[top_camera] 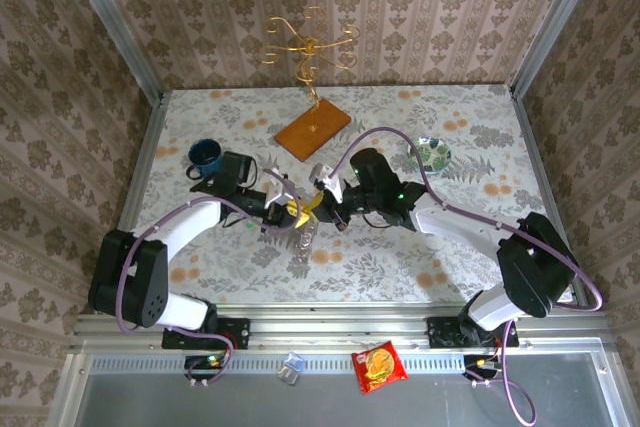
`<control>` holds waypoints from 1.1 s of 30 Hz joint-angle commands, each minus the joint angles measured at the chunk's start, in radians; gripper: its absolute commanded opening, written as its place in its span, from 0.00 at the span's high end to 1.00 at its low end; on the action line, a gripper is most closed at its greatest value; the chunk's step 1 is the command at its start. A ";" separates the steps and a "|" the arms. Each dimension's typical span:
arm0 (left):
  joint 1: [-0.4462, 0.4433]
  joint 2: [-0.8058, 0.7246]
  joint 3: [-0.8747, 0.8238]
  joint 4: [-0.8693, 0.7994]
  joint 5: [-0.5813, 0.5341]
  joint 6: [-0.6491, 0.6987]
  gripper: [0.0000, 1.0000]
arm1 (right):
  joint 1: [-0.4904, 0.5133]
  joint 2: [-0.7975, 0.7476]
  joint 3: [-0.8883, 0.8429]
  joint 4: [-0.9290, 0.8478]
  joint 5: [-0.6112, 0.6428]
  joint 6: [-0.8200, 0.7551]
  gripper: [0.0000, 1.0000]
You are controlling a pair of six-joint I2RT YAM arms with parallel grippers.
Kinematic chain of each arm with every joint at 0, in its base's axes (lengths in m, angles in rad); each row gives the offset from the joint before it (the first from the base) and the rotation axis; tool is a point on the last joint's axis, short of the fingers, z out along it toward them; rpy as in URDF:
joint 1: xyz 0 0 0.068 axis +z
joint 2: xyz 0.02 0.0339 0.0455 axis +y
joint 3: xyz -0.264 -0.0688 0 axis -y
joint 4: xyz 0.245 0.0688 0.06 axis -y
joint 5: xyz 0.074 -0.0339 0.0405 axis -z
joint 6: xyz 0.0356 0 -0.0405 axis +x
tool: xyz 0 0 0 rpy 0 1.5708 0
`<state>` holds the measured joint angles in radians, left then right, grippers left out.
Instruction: Put the keys on the keyring
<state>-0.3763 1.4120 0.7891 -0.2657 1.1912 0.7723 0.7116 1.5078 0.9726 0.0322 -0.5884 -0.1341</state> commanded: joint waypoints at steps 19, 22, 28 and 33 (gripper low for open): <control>-0.074 -0.156 -0.028 0.068 -0.200 -0.045 1.00 | -0.041 -0.233 -0.046 -0.160 0.105 -0.098 0.53; -0.113 -0.194 -0.053 0.106 -0.254 -0.056 1.00 | -0.040 -0.289 -0.132 -0.103 0.129 -0.174 0.56; -0.162 -0.262 -0.104 0.175 -0.360 -0.061 1.00 | -0.010 -0.329 -0.220 -0.032 0.102 -0.326 0.64; -0.199 -0.304 -0.119 0.188 -0.428 -0.059 1.00 | 0.023 -0.291 -0.206 -0.014 0.137 -0.333 0.69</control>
<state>-0.5602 1.1423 0.6769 -0.1246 0.8127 0.7254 0.7189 1.2007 0.7494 -0.0269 -0.4801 -0.4213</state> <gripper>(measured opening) 0.049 0.312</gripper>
